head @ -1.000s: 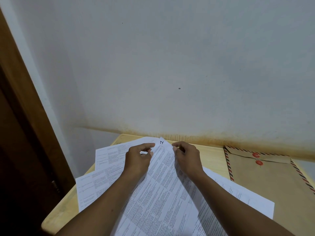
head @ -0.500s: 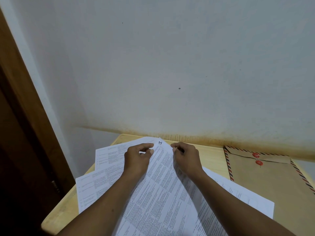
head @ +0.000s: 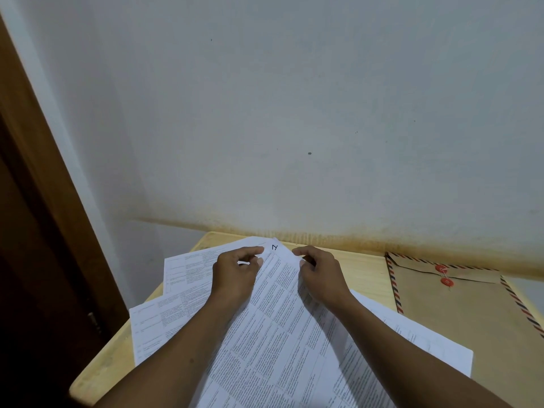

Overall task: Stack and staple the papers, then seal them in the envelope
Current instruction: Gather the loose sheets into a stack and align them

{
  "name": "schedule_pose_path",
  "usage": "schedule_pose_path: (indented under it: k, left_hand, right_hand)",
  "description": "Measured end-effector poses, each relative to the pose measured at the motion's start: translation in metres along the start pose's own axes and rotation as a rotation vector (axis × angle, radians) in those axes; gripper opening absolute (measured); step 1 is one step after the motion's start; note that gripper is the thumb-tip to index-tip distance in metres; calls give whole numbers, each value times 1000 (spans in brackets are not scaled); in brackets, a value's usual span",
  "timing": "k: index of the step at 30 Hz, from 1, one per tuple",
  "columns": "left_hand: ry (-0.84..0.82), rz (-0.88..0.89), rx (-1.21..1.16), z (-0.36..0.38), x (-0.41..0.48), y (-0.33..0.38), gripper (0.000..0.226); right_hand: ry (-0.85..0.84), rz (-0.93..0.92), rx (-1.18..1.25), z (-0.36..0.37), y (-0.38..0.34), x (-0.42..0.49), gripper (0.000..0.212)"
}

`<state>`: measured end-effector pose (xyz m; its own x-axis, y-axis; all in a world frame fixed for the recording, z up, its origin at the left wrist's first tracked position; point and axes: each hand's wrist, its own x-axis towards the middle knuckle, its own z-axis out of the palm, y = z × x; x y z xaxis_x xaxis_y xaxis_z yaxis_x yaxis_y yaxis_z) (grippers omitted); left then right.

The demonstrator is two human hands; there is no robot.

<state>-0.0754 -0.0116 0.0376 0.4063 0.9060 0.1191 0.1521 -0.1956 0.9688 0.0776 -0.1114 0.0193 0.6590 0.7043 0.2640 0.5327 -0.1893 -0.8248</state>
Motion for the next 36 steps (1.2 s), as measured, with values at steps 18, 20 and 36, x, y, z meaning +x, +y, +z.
schedule_pose_path:
  k: [18, 20, 36]
  left_hand:
    - [50, 53, 84, -1, -2, 3, 17]
    - [45, 39, 87, -1, -3, 1, 18]
    - [-35, 23, 188, 9, 1, -6, 28]
  right_hand:
    - [-10, -35, -9, -3, -3, 0, 32]
    - [-7, -42, -8, -4, -4, 0, 31]
    - [-52, -15, -95, -11, 2, 5, 33]
